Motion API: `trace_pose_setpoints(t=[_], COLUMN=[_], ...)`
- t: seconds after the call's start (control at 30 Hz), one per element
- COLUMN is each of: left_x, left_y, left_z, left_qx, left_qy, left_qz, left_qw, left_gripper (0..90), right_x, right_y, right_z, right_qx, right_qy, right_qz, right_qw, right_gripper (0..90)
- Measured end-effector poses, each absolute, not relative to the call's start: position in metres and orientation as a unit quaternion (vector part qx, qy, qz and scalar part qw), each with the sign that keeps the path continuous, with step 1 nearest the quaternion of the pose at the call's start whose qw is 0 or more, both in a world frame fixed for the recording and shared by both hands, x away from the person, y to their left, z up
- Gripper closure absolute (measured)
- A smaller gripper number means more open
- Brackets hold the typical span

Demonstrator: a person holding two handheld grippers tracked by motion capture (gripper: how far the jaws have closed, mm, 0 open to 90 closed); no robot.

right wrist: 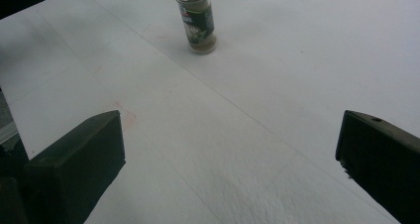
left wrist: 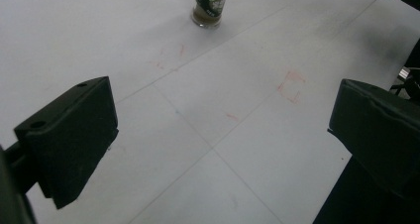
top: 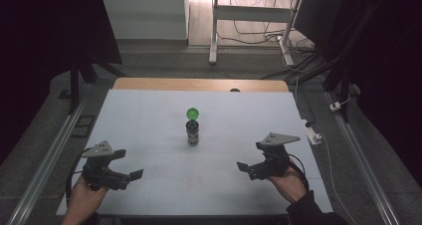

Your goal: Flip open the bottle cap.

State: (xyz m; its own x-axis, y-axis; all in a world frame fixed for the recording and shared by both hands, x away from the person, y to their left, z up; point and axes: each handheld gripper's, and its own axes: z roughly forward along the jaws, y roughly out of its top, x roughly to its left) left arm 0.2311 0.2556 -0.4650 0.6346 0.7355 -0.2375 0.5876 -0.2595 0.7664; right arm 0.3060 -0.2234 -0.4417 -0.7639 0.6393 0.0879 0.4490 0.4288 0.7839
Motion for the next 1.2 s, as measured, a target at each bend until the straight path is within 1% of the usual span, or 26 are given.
trace_pose_setpoints(t=[0.37, 0.7, 0.93, 1.2], left_x=[0.207, 0.190, 0.183, 0.178], left_y=[0.281, 0.296, 0.302, 0.303], left_z=[-0.471, -0.476, -0.480, -0.481], left_qx=[0.770, 0.760, 0.758, 0.763], left_qy=[0.451, 0.474, 0.488, 0.498], left_qz=[0.089, 0.101, 0.106, 0.111], left_qw=[0.442, 0.433, 0.419, 0.398], left_gripper=[0.0, 0.0, 0.0, 0.0], right_x=[0.292, 0.276, 0.266, 0.259], right_y=[-0.259, -0.290, -0.305, -0.310], right_z=[-0.446, -0.451, -0.457, -0.457], right_qx=[0.367, 0.402, 0.422, 0.433], right_qy=[0.821, 0.813, 0.810, 0.809], right_qz=[0.417, 0.397, 0.385, 0.374], right_qw=[0.130, 0.137, 0.133, 0.135], right_gripper=[0.0, 0.0, 0.0, 0.0])
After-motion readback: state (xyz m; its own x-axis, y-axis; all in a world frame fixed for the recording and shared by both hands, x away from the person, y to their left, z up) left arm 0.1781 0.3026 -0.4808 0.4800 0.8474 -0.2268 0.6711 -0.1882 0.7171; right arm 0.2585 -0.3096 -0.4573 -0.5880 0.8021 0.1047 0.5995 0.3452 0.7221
